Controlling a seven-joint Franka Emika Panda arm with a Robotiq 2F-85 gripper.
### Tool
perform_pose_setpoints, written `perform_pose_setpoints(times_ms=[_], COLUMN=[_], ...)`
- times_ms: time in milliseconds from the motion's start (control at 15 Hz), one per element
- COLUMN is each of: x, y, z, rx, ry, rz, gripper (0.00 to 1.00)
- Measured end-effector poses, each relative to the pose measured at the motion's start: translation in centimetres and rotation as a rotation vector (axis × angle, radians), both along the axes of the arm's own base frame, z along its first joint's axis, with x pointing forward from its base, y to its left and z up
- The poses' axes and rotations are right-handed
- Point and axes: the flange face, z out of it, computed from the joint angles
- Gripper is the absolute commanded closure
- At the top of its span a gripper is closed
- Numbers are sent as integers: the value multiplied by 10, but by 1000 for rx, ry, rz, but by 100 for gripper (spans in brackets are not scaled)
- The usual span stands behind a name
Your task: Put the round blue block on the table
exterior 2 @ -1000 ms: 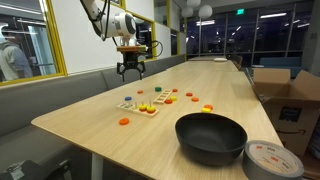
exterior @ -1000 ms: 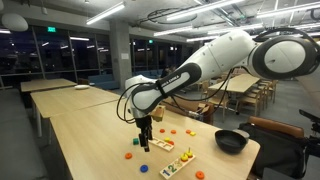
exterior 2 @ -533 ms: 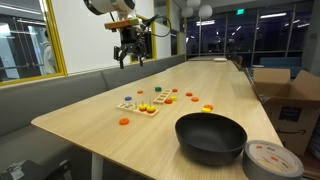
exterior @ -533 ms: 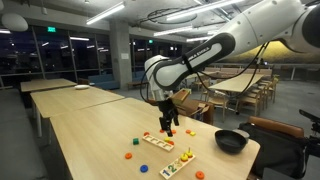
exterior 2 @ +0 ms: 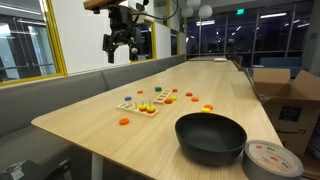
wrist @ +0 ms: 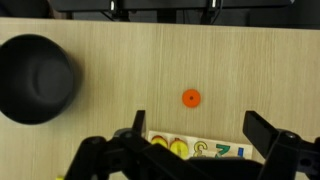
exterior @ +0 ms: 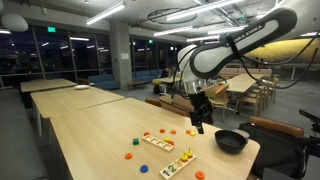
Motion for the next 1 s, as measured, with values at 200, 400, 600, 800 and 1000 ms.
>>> perform_pose_setpoints(times_ms=[200, 400, 600, 800, 1000], x=[-36, -58, -73, -89, -98], y=[-22, -31, -35, -38, -39], z=[0, 4, 13, 19, 21], rx=[2, 19, 40, 47, 48], ry=[2, -65, -173, -232, -246], rz=[-72, -91, -96, -98, -99], gripper=[0, 0, 0, 0, 0])
